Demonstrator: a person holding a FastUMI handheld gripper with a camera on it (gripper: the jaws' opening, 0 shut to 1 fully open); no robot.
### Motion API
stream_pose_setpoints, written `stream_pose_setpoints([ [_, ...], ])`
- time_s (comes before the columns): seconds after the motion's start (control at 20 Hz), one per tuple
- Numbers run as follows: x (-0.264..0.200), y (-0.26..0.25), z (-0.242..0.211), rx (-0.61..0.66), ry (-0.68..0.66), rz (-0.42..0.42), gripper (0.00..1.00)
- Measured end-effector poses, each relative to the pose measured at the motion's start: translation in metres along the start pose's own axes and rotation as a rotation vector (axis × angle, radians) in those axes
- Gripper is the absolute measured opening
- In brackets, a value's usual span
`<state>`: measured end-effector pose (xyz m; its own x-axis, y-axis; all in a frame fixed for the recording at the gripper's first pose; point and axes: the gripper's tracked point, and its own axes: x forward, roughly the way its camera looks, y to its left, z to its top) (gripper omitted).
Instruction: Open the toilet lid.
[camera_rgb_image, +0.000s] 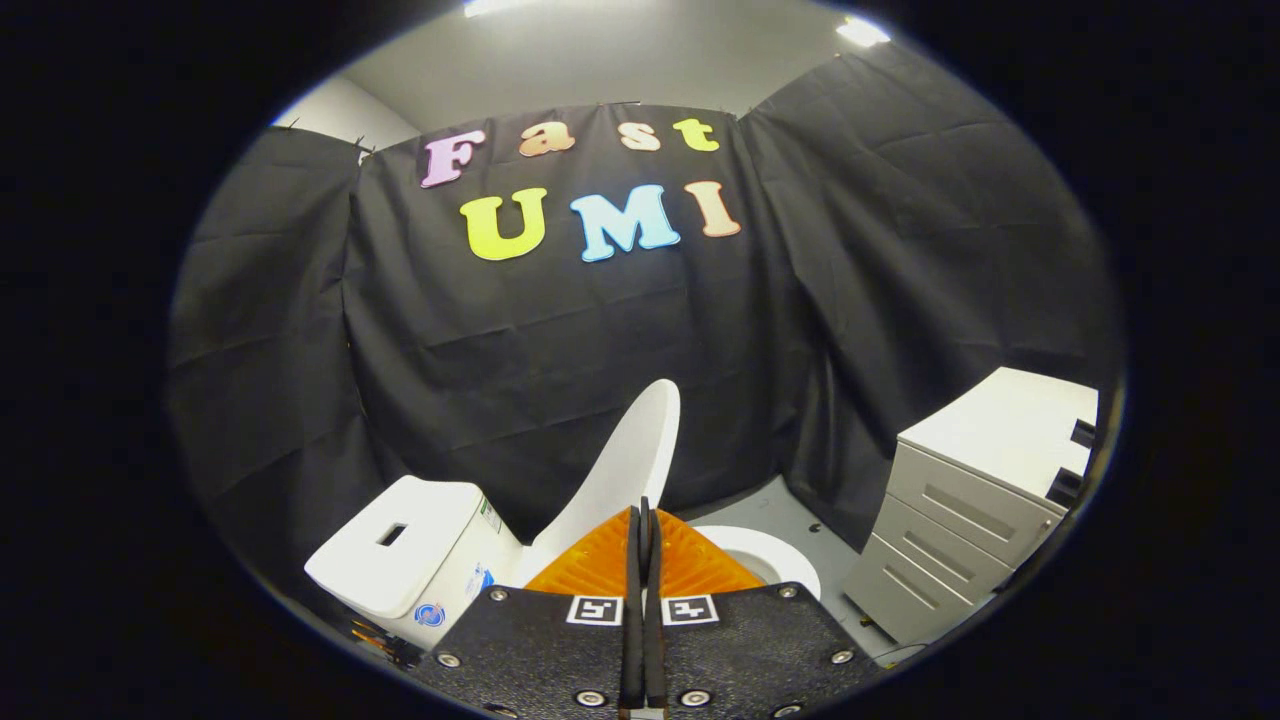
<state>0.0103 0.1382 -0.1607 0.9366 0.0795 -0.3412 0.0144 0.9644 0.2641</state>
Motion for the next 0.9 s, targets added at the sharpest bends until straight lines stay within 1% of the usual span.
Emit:
stream_pose_setpoints([
  [0.2, -0.003, 0.028, 0.013, -0.072, -0.022, 0.023, 0.00],
  [0.35, -0.007, 0.050, 0.022, -0.159, -0.045, 0.039, 0.00],
  [0.6, -0.008, 0.076, 0.028, -0.140, -0.061, 0.067, 0.00],
  [0.75, -0.009, 0.093, 0.035, -0.155, -0.073, 0.087, 0.00],
  [0.9, -0.011, 0.113, 0.041, -0.199, -0.084, 0.108, 0.00],
])
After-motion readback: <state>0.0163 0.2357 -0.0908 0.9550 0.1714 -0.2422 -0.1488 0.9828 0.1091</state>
